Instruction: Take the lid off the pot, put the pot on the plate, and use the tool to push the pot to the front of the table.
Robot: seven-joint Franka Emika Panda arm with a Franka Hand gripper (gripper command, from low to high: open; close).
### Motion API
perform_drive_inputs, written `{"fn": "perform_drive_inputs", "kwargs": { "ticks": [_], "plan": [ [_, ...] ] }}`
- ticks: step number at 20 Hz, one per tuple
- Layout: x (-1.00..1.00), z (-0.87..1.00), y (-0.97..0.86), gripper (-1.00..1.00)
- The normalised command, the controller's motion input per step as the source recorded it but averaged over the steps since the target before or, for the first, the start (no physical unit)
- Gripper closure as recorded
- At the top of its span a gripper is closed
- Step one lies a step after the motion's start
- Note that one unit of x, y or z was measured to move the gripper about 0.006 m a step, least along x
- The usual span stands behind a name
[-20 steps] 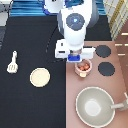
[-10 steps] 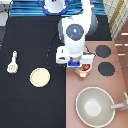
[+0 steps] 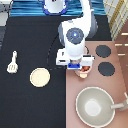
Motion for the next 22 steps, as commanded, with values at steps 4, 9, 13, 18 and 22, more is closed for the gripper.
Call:
{"fn": "perform_drive_inputs", "kwargs": {
  "ticks": [4, 9, 13, 18, 22],
  "plan": [
    [0.13, 0.09, 0.00, 1.00],
    [0.11, 0.11, 0.00, 1.00],
    [0.09, 0.15, 0.00, 1.00],
    [0.02, 0.31, 0.00, 1.00],
    [-0.35, 0.87, -0.37, 1.00]
  ]
}}
